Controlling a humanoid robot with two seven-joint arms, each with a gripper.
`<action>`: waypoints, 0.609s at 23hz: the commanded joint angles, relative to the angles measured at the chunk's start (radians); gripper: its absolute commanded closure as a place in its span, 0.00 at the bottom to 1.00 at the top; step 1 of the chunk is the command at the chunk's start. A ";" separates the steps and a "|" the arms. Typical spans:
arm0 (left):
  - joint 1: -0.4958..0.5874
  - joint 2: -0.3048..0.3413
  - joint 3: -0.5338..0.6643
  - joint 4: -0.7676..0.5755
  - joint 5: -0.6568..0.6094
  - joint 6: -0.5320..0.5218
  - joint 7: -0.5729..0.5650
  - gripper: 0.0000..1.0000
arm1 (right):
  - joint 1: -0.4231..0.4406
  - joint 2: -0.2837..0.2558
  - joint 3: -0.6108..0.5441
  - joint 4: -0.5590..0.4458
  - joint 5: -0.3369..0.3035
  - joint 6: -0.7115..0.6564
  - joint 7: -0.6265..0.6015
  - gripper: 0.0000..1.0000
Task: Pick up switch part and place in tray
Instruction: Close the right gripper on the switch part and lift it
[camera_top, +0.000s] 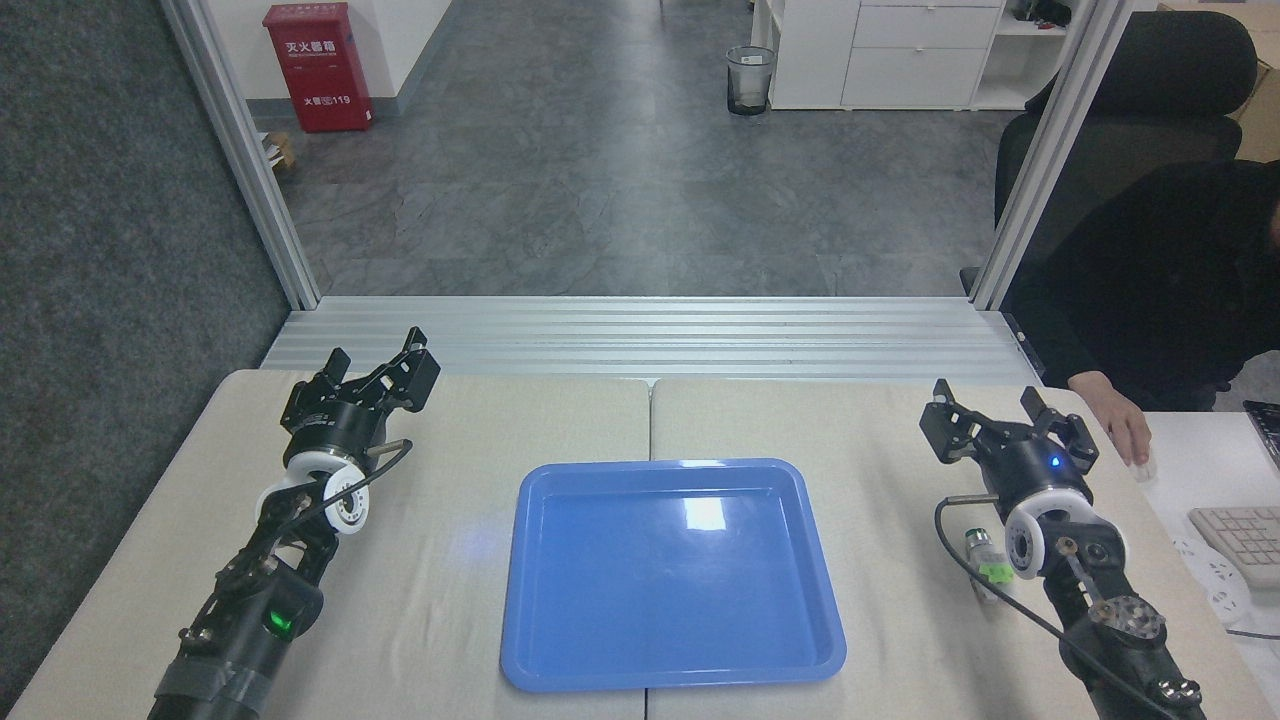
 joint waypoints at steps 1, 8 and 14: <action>0.000 -0.001 0.000 0.000 0.000 0.000 0.000 0.00 | 0.214 -0.010 -0.032 -0.045 -0.002 0.034 -0.015 0.01; 0.000 0.001 0.000 0.000 0.000 0.000 0.000 0.00 | 0.307 0.013 -0.027 0.021 -0.002 0.067 -0.024 0.01; 0.000 -0.001 0.000 0.000 0.000 0.000 0.000 0.00 | 0.335 0.021 -0.007 0.021 -0.008 0.078 -0.066 0.26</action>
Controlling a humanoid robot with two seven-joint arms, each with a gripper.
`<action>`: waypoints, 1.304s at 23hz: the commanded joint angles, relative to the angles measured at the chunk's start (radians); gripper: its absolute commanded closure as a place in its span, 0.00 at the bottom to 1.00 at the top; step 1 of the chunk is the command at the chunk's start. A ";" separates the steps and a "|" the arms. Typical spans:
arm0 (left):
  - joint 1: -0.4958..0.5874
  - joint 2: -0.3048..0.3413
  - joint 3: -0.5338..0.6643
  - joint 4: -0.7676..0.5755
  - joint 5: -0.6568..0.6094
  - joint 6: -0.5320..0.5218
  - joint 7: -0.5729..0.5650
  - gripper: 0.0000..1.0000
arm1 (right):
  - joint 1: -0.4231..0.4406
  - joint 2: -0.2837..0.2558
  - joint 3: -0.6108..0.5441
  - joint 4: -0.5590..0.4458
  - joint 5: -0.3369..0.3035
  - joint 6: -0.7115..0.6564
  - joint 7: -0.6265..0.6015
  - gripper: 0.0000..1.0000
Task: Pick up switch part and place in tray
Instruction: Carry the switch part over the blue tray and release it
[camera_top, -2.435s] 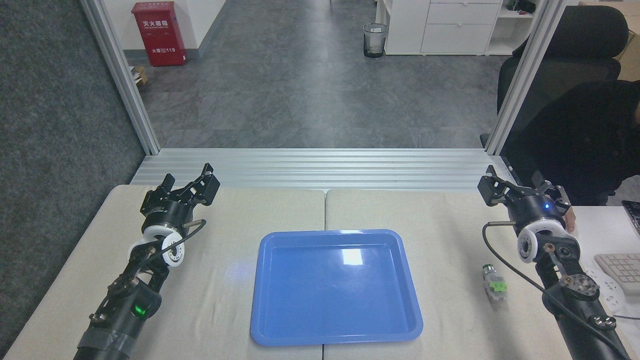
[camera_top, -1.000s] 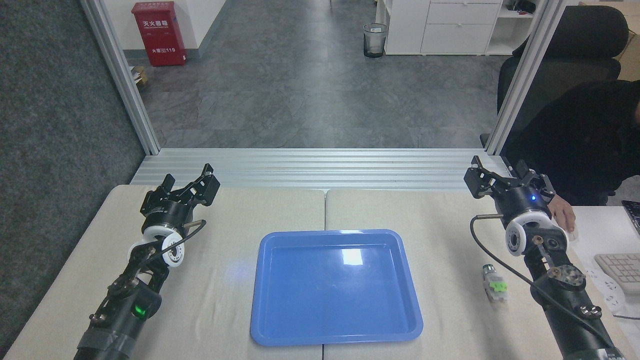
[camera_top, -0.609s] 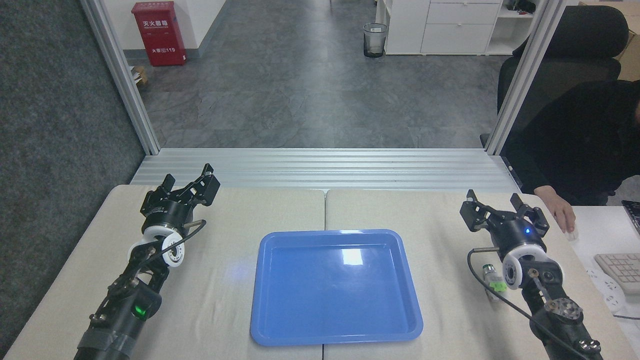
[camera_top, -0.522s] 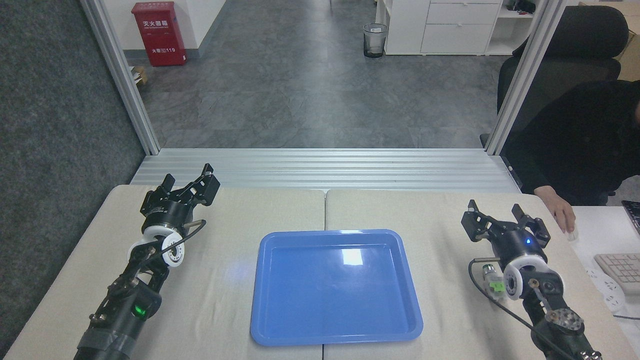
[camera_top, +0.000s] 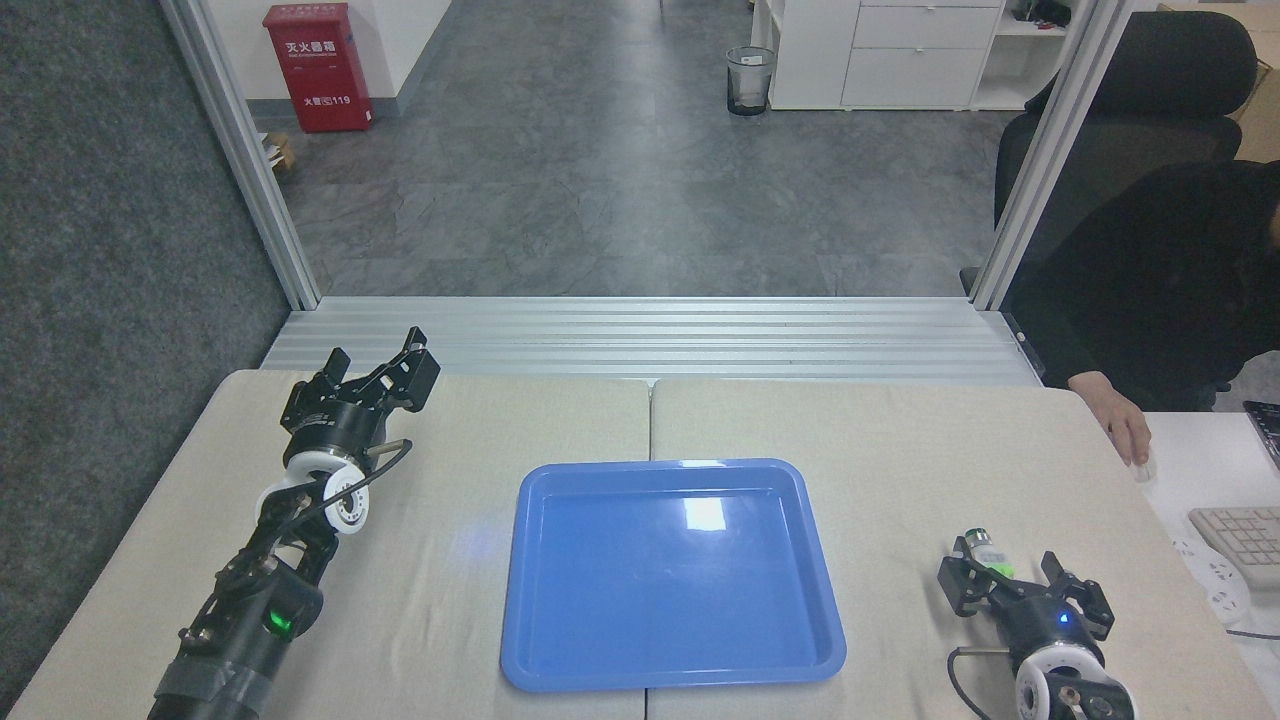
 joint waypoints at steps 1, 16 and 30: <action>0.000 0.001 0.000 0.000 0.000 0.000 0.000 0.00 | 0.080 0.014 0.020 0.007 -0.003 0.005 -0.044 0.56; 0.000 -0.001 0.000 0.000 0.000 0.000 0.000 0.00 | -0.071 0.202 0.320 -0.487 0.127 0.126 0.014 1.00; 0.000 -0.001 0.000 0.000 0.000 0.000 0.000 0.00 | -0.054 0.328 0.569 -0.260 0.175 0.135 0.189 0.98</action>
